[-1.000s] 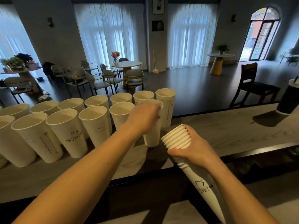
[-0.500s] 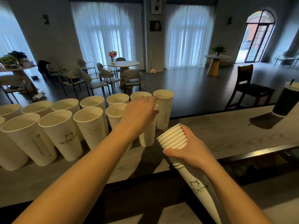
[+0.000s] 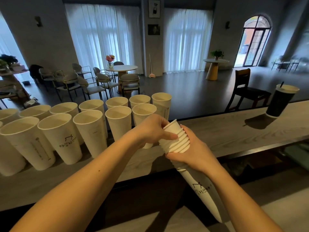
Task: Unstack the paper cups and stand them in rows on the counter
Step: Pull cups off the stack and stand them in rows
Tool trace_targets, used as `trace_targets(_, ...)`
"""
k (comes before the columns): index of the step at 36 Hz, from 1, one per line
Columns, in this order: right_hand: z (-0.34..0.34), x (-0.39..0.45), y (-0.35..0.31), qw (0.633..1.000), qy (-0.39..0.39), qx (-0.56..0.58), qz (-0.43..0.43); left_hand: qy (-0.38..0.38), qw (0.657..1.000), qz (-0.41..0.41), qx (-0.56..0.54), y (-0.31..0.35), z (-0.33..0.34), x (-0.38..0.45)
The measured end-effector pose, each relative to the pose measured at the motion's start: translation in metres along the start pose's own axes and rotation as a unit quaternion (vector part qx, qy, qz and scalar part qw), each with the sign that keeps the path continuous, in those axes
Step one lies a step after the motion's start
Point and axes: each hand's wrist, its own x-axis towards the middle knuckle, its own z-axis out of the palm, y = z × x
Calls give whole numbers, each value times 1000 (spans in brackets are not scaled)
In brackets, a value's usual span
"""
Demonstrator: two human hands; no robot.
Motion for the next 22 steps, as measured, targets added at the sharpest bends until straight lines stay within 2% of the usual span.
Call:
trace_targets(3, -4, -4, 6, 1000, 6, 2, 11, 51, 998, 25, 28, 9, -4, 1)
trace_targets(5, -7, -7, 13, 1000, 11, -11, 27, 127, 989, 48, 67, 16, -13, 1)
trace_targets(8, -14, -8, 26, 995, 36, -36, 82, 252, 959, 93, 87, 25, -27, 6)
trace_targets(10, -18, -6, 33, 991, 46, -48, 119, 297, 939, 115, 126, 29, -30, 12)
trace_targets(15, -17, 0, 39, 989, 59, -44, 130, 247, 929, 109, 254, 26, -1, 39)
trace_targets(22, -16, 5, 40, 991, 68, -30, 114, 189, 906, 109, 361, 7, 26, 72)
